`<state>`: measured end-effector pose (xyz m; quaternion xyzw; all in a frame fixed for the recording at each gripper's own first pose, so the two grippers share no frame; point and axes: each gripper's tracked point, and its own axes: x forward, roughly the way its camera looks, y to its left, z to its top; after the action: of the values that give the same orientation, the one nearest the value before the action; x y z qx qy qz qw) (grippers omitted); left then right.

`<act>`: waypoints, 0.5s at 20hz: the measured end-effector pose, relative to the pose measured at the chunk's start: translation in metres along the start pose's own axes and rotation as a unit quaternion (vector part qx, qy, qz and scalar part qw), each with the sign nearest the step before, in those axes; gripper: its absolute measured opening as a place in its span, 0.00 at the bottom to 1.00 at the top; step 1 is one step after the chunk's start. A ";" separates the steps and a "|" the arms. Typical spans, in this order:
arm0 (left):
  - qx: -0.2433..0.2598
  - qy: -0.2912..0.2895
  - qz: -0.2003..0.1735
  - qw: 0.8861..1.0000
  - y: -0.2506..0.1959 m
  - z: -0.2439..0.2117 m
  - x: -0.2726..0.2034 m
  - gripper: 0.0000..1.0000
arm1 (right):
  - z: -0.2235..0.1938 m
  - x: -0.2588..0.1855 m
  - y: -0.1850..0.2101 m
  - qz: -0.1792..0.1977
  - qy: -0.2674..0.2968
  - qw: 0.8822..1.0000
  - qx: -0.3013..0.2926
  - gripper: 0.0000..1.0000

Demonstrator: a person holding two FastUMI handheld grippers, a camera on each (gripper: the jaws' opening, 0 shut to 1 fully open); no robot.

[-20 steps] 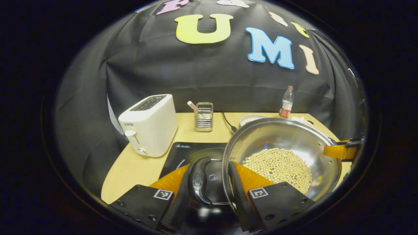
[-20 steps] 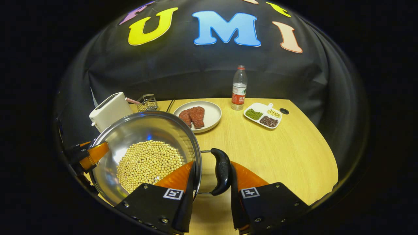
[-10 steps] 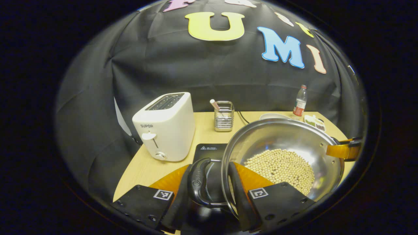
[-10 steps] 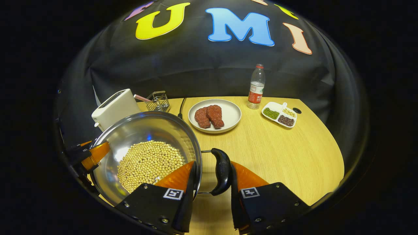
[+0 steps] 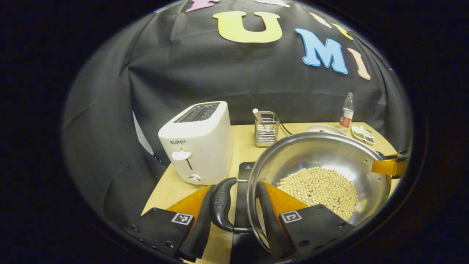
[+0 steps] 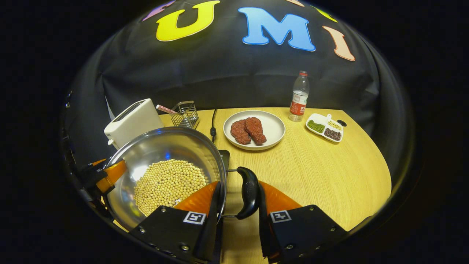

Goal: First push the handle of the pot to place it horizontally, then grasp the pot with both hands and set it on the induction cooktop.

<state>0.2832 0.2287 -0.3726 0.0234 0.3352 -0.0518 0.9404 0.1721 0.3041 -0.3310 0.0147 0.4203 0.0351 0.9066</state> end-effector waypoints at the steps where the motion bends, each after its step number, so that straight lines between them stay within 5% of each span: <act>1: -0.001 -0.002 0.000 1.000 0.002 0.000 0.001 0.71 | -0.001 0.001 0.001 0.001 0.000 1.000 0.001 0.49; 5: -0.021 -0.017 0.016 1.000 0.008 0.000 -0.004 0.76 | 0.002 -0.001 0.003 0.026 -0.006 1.000 0.008 0.49; 6: -0.023 -0.027 0.028 0.999 0.011 0.006 -0.006 0.77 | 0.005 -0.005 0.000 0.028 -0.018 0.999 -0.002 0.62; 7: -0.026 -0.039 0.039 0.998 0.013 0.013 -0.012 0.89 | 0.012 -0.009 -0.006 0.025 -0.034 0.999 -0.014 0.71; 8: -0.029 -0.048 0.047 0.997 0.014 0.019 -0.020 0.98 | 0.019 -0.016 -0.013 0.020 -0.052 0.998 -0.023 1.00; 10: -0.028 -0.068 0.059 0.996 0.012 0.034 -0.035 1.00 | 0.033 -0.032 -0.022 0.023 -0.085 0.996 -0.032 0.97</act>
<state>0.2789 0.2405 -0.3235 0.0128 0.2700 0.0116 0.9627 0.1774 0.2794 -0.2868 -0.0019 0.3395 0.0685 0.9381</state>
